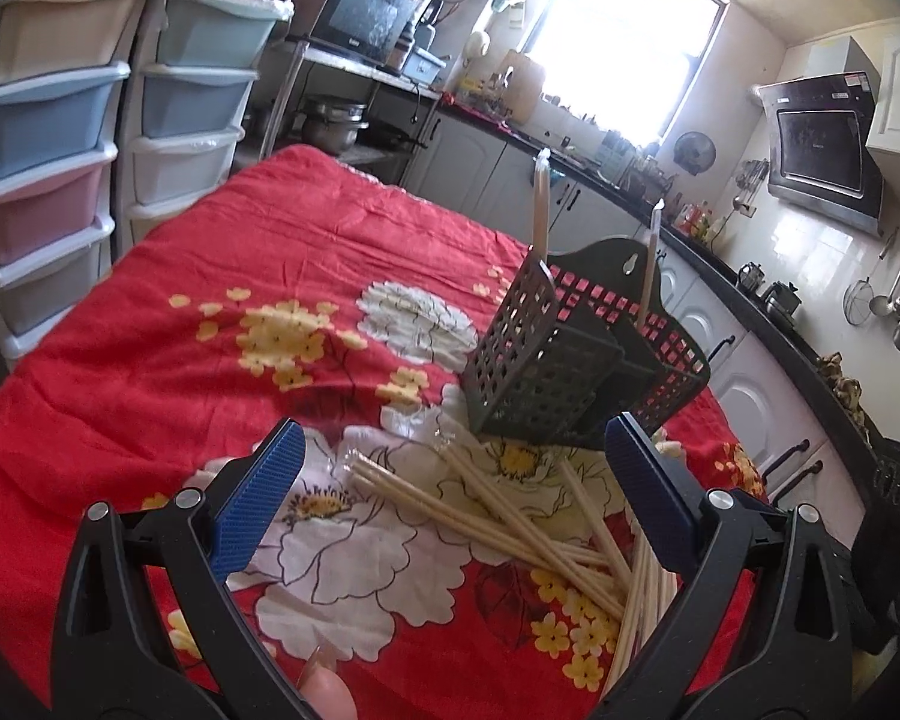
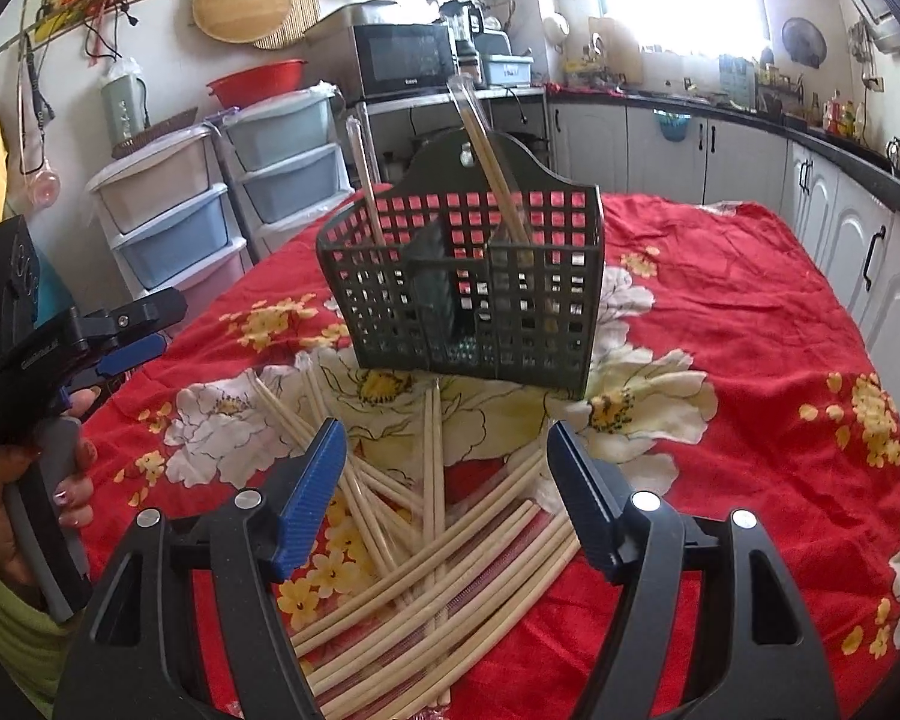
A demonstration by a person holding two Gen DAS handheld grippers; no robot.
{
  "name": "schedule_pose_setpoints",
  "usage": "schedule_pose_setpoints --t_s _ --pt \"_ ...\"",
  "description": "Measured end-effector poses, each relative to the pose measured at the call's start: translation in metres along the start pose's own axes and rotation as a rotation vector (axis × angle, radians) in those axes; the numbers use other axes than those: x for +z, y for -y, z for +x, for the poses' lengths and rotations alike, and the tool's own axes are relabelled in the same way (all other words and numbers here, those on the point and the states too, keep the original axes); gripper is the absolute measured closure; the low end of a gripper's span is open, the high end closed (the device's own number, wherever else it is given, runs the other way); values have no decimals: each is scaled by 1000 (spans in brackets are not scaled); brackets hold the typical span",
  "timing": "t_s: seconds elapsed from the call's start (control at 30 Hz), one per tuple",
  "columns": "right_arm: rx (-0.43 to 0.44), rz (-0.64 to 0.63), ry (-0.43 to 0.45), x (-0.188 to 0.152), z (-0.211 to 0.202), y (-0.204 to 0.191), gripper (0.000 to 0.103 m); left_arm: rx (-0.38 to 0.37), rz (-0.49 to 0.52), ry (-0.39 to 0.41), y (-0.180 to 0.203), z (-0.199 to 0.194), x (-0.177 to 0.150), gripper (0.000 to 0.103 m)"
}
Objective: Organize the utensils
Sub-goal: 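Move the left tool back to the chopstick pile while the right tool returns too, then close the left tool on a chopstick while the right tool grasps another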
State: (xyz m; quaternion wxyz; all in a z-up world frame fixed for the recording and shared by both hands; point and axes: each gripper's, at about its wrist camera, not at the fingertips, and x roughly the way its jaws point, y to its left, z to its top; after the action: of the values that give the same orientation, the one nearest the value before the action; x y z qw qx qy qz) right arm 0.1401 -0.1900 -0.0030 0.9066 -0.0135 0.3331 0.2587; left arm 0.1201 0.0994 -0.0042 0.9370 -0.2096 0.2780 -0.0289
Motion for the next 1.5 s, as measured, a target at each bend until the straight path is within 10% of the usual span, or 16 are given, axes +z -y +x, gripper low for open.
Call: schedule_pose_setpoints --t_s 0.33,0.87,1.5 --pt "-2 48 -85 -3 27 9 36 -19 -49 -84 -13 17 -12 12" --pt "-18 81 -162 2 57 22 40 -38 -196 -237 -41 63 -21 58" --pt "-6 130 -196 2 69 36 40 -19 -366 -318 -75 82 -8 85"
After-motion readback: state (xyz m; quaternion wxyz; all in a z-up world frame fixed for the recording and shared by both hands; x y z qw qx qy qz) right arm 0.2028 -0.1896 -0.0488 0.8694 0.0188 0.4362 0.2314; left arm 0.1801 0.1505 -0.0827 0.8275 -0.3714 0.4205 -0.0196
